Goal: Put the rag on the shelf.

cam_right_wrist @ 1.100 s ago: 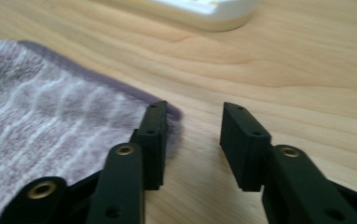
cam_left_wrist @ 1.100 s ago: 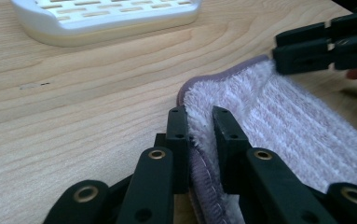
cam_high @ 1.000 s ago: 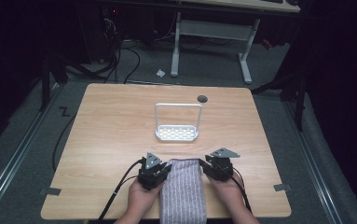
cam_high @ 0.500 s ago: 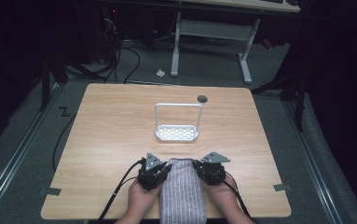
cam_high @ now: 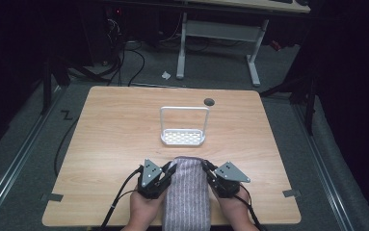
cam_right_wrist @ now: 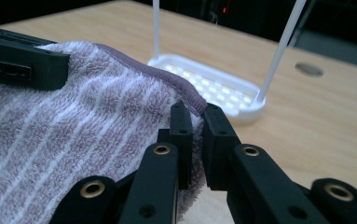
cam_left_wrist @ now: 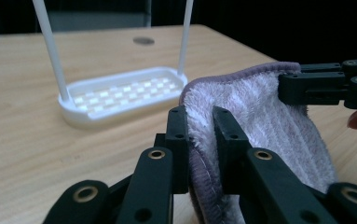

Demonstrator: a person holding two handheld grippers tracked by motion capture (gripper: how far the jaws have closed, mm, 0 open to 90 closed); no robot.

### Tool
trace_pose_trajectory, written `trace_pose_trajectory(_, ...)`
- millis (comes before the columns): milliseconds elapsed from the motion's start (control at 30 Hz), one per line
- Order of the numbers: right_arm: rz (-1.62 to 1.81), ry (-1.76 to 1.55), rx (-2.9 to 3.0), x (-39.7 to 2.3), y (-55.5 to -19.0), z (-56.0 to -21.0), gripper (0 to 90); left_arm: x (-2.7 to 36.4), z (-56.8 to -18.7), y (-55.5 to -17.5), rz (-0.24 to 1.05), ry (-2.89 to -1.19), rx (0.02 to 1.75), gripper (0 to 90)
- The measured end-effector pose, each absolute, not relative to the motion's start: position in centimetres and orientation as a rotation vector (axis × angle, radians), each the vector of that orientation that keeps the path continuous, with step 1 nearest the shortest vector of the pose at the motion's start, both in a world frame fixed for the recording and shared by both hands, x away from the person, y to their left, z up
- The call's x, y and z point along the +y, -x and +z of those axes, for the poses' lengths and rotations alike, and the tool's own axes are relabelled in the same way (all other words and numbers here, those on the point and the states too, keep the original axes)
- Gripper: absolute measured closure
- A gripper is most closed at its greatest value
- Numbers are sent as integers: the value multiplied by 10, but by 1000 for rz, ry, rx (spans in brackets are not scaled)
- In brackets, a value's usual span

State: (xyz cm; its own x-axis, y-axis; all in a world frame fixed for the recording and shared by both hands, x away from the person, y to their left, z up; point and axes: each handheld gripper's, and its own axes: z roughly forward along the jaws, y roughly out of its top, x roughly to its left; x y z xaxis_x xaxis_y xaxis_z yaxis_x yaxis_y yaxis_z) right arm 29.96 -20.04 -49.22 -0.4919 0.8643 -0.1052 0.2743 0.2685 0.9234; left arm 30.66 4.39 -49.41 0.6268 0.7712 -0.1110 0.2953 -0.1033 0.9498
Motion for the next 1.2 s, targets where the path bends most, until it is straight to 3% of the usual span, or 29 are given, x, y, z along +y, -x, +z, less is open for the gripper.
trace_pose_trajectory(300,1300,-955,1824,-200,-288,-463,842,46,-468,-302,572,-1610,831,785)
trace_pose_trajectory(1200,1401,-860,1659,-202,-320,-370,843,42,-378,-343,674,-1513,707,784)
